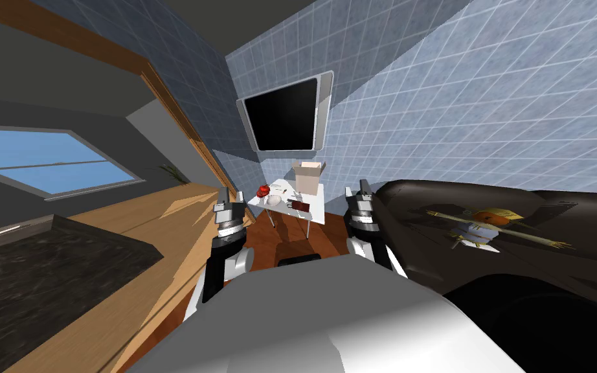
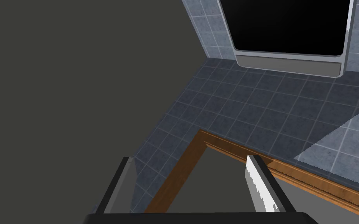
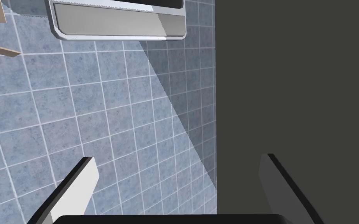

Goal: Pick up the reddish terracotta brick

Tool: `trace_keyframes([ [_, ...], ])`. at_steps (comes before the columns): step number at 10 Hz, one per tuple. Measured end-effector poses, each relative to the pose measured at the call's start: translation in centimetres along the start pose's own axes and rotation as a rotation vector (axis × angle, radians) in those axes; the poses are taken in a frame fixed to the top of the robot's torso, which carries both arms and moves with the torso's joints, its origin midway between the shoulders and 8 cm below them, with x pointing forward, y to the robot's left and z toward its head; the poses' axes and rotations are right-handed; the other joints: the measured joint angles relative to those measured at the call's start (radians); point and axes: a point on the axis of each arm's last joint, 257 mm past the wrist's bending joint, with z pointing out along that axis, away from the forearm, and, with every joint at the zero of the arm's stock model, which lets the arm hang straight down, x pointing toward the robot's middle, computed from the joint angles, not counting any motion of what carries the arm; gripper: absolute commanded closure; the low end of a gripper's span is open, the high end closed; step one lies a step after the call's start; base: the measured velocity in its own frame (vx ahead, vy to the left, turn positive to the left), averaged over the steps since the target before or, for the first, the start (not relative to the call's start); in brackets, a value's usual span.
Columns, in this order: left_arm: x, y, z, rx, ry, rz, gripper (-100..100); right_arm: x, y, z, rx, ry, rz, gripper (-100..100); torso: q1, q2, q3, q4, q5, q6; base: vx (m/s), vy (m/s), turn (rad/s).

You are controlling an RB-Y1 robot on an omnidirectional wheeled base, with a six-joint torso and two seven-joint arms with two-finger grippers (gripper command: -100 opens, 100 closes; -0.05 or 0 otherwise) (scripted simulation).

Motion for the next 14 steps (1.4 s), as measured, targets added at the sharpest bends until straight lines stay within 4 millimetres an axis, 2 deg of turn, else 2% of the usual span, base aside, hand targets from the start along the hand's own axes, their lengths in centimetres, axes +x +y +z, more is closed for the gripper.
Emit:
trace_keyframes([
  [2, 0.0, 0.0, 0.0, 0.000, 0.000, 0.000, 0, 0.3, -0.7, -0.8, 0.029, 0.042, -0.021, -100, 0.006, 0.003, 0.002, 0.001, 0.001, 0.000, -0.065, 0.109, -0.015],
  [6, 0.0, 0.0, 0.0, 0.000, 0.000, 0.000, 0, 0.1, -4.0, -3.6, 0.152, 0.137, -0.093, -100, 0.013, 0.002, 0.001, 0.000, 0.003, 0.000, -0.020, 0.155, 0.017],
  [7, 0.0, 0.0, 0.0, 0.000, 0.000, 0.000, 0, -0.1, -4.7, -4.2, 0.178, 0.148, -0.103, -100, 0.008, 0.001, 0.001, 0.000, 0.002, 0.000, 0.010, 0.085, 0.047],
  [11, 0.0, 0.0, 0.0, 0.000, 0.000, 0.000, 0, -1.3, -8.0, -8.3, 0.312, 0.212, -0.182, -100, 0.006, 0.000, 0.000, 0.000, 0.001, 0.000, 0.013, 0.115, 0.099],
  [12, 0.0, 0.0, 0.0, 0.000, 0.000, 0.000, 0, -1.9, -9.2, -9.7, 0.357, 0.235, -0.214, -100, 0.009, -0.001, -0.001, 0.000, 0.002, 0.000, 0.028, 0.118, 0.059],
  [14, 0.0, 0.0, 0.0, 0.000, 0.000, 0.000, 0, -2.3, -10.4, -12.5, 0.429, 0.265, -0.257, -100, 0.008, -0.001, 0.000, 0.000, 0.002, 0.000, 0.032, 0.134, 0.175],
])
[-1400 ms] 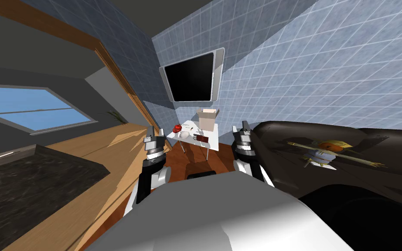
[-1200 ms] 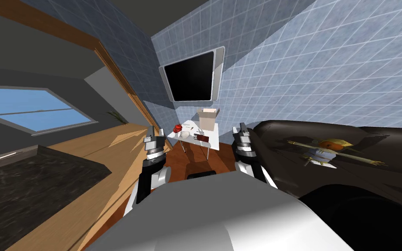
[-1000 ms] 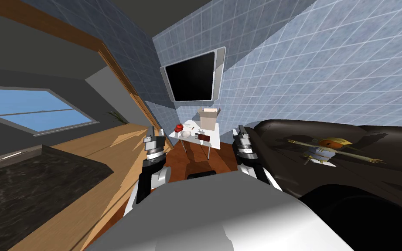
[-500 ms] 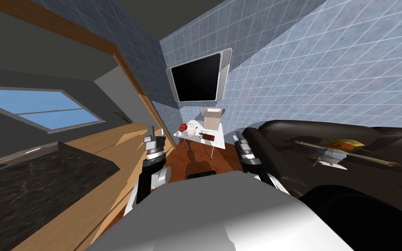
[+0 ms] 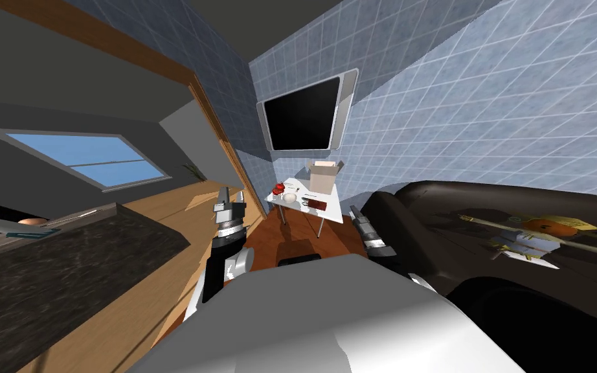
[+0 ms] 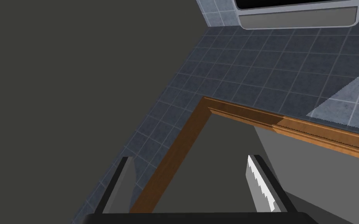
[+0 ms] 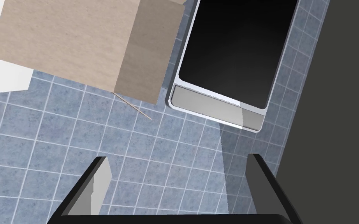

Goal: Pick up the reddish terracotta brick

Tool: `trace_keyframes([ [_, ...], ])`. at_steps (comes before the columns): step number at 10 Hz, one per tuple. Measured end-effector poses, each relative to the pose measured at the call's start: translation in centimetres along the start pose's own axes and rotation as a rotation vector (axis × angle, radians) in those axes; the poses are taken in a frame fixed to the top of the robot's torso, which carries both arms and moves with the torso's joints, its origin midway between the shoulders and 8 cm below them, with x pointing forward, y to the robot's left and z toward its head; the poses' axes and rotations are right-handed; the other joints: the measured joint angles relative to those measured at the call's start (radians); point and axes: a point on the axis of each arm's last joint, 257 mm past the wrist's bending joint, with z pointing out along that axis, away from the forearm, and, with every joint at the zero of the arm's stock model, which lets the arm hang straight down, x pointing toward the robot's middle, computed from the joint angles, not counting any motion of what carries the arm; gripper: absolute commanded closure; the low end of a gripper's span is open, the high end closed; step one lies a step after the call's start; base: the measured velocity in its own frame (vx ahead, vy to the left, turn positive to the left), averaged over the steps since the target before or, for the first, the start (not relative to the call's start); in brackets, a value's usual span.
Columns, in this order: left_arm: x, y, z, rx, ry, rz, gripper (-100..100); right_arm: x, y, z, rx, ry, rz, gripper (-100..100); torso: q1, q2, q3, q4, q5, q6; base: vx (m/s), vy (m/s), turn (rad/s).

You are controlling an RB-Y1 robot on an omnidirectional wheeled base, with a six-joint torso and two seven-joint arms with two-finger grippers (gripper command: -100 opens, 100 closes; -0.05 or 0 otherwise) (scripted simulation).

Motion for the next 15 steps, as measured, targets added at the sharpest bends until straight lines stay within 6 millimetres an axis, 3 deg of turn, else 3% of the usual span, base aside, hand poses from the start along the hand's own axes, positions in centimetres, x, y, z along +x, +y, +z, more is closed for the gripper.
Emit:
trace_keyframes([
  [4, 0.0, 0.0, 0.0, 0.000, 0.000, 0.000, 0, -0.3, -4.9, -3.6, 0.159, 0.072, -0.104, -100, -0.003, 0.000, 0.000, 0.000, 0.000, 0.000, 0.040, 0.091, 0.130],
  [9, 0.0, 0.0, 0.0, 0.000, 0.000, 0.000, 0, -0.9, -11.3, -11.6, 0.392, 0.220, -0.289, -100, 0.000, -0.004, -0.002, -0.001, 0.000, 0.000, 0.083, 0.099, 0.210],
  [15, 0.0, 0.0, 0.0, 0.000, 0.000, 0.000, 0, -2.7, -16.7, -20.9, 0.620, 0.405, -0.466, -100, -0.005, -0.005, -0.003, -0.001, -0.001, 0.000, 0.093, 0.035, 0.195],
])
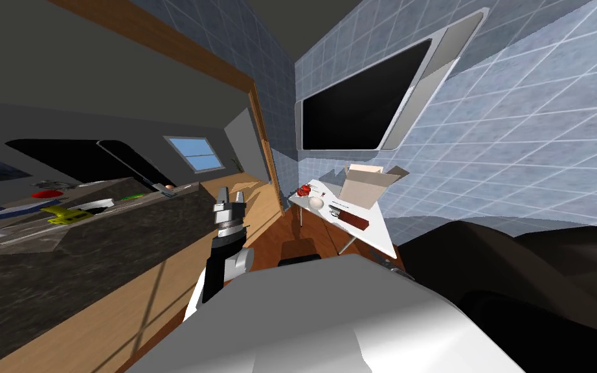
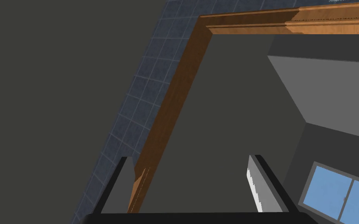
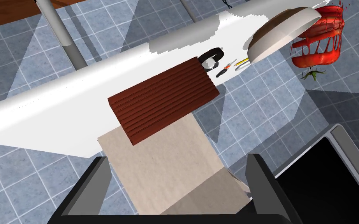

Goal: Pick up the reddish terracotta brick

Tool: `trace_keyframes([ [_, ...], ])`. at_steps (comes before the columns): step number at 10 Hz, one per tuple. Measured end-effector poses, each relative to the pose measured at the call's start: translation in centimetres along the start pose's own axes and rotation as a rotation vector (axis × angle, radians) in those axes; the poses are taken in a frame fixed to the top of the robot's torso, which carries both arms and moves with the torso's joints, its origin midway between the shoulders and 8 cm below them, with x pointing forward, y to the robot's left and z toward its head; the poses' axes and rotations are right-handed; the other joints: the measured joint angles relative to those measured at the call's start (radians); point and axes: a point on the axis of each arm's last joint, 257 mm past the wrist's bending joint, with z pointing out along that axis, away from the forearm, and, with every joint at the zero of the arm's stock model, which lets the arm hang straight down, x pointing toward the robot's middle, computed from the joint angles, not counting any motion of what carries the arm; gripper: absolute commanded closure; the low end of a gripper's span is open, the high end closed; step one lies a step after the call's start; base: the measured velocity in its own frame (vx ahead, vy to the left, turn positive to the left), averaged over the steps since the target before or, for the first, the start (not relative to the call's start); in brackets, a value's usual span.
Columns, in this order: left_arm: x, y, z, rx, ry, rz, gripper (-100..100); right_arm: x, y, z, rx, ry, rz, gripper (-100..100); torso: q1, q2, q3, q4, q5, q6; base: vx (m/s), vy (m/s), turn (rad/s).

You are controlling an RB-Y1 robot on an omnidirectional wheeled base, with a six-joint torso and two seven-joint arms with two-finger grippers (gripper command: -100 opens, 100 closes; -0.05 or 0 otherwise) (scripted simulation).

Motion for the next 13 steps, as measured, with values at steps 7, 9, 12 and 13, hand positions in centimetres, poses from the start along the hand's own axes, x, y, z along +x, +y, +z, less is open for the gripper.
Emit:
trace_keyframes([
  [7, 0.0, 0.0, 0.0, 0.000, 0.000, 0.000, 0, 3.3, -9.8, -8.6, 0.209, 0.262, -0.248, -100, -0.003, -0.004, -0.002, -0.001, 0.000, -0.001, 0.125, 0.002, 0.236],
  [9, 0.0, 0.0, 0.0, 0.000, 0.000, 0.000, 0, 3.8, -11.7, -11.4, 0.252, 0.347, -0.323, -100, -0.001, -0.002, -0.001, -0.001, 0.000, 0.000, 0.144, 0.012, 0.327],
  [12, 0.0, 0.0, 0.0, 0.000, 0.000, 0.000, 0, 4.4, -15.8, -15.7, 0.317, 0.491, -0.446, -100, -0.001, -0.002, -0.001, -0.001, 0.000, 0.000, 0.134, -0.028, 0.229],
  [13, 0.0, 0.0, 0.0, 0.000, 0.000, 0.000, 0, 4.4, -16.9, -17.2, 0.328, 0.551, -0.497, -100, -0.003, -0.003, -0.002, -0.001, -0.001, 0.000, 0.099, -0.040, 0.135],
])
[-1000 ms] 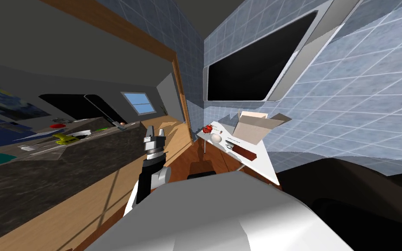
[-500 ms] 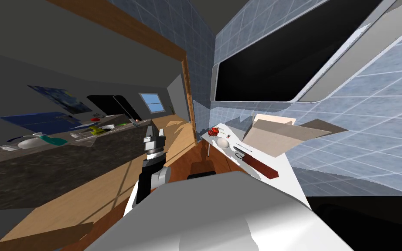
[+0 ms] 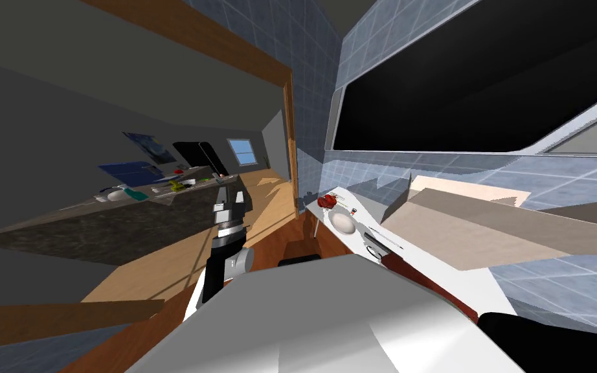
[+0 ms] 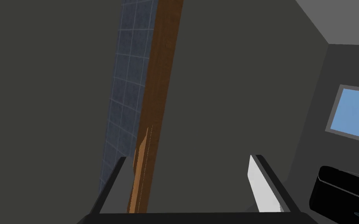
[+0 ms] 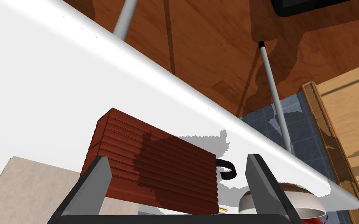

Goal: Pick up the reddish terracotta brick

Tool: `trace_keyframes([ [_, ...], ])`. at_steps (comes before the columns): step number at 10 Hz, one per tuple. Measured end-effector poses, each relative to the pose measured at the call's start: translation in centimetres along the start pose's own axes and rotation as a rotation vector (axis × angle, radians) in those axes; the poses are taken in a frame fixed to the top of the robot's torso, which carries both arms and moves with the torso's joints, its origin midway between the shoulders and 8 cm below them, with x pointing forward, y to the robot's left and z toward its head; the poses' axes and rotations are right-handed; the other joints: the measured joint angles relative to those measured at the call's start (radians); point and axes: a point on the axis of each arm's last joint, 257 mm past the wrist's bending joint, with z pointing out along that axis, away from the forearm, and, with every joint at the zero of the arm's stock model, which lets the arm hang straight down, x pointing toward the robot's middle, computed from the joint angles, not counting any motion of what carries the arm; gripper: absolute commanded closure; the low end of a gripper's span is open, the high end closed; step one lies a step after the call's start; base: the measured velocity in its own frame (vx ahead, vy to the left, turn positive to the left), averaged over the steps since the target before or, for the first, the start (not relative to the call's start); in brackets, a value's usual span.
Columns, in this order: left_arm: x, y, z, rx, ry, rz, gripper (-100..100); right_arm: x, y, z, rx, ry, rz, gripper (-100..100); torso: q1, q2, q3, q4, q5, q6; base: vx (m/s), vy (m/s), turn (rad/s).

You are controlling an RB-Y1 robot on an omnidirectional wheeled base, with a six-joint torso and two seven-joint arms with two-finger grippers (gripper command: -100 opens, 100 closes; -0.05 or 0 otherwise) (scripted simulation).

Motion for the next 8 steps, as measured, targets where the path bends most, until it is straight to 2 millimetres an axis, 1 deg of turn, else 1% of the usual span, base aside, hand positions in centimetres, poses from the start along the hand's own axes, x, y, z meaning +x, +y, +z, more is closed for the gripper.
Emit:
trace_keyframes([
  [2, 0.0, 0.0, 0.0, 0.000, 0.000, 0.000, 0, 1.9, -1.3, -1.1, 0.016, 0.073, -0.073, -100, 0.003, 0.003, 0.002, 0.001, 0.000, 0.001, 0.102, -0.001, 0.283],
  [3, 0.0, 0.0, 0.0, 0.000, 0.000, 0.000, 0, 3.0, -2.5, -1.8, 0.023, 0.125, -0.128, -100, 0.003, 0.002, 0.001, 0.001, 0.001, 0.000, 0.075, -0.014, 0.117],
  [4, 0.0, 0.0, 0.0, 0.000, 0.000, 0.000, 0, 3.3, -3.0, -2.5, 0.027, 0.148, -0.154, -100, 0.004, 0.004, 0.002, 0.001, 0.001, 0.002, 0.064, -0.019, 0.190],
  [5, 0.0, 0.0, 0.0, 0.000, 0.000, 0.000, 0, 4.1, -3.6, -3.1, 0.026, 0.183, -0.192, -100, 0.003, 0.005, 0.003, 0.001, 0.001, 0.001, 0.074, -0.028, 0.307],
  [7, 0.0, 0.0, 0.0, 0.000, 0.000, 0.000, 0, 5.6, -4.7, -4.3, 0.012, 0.265, -0.292, -100, 0.001, 0.004, 0.002, 0.001, 0.000, 0.001, 0.076, -0.053, 0.315],
  [8, 0.0, 0.0, 0.0, 0.000, 0.000, 0.000, 0, 6.4, -4.9, -4.6, -0.004, 0.300, -0.341, -100, 0.001, 0.004, 0.002, 0.001, 0.000, 0.001, 0.056, -0.061, 0.225],
])
